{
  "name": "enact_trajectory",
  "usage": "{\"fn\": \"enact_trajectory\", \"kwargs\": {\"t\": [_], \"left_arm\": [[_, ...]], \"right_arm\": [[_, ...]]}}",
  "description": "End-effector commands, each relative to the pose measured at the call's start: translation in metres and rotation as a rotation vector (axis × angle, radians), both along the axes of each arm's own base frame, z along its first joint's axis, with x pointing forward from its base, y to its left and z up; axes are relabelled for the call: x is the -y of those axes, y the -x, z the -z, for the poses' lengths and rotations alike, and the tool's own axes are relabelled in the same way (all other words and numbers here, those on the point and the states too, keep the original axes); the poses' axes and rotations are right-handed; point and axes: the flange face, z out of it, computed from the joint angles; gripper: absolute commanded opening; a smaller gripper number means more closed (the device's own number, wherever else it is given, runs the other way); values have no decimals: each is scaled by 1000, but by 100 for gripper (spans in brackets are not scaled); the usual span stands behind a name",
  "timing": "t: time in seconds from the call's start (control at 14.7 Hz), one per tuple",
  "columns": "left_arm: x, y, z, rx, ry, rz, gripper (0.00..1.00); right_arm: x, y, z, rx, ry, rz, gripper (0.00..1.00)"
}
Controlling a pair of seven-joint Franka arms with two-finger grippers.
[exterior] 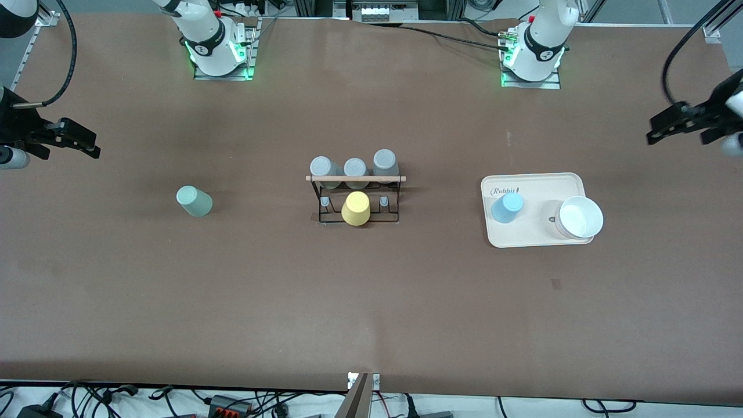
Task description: Hang scattered cups on rack with three cups
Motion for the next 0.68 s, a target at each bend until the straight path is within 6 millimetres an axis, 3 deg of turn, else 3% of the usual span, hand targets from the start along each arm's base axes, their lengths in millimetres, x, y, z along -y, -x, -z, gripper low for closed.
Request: {"fn": "enact_trajectory", "kwargs": {"t": [0.0,0.27,0.61], "left_arm": [[33,-19,43,-74,10,-12,100],[75,-42,112,-161,-8,-100,100],[86,-46,193,-127,63,-129,100]], "right_arm": [[1,7,0,-3,1,-7,100],[2,2,10,-20,-3,-5,100],[1,-1,15,-27,-5,-5,100]]}}
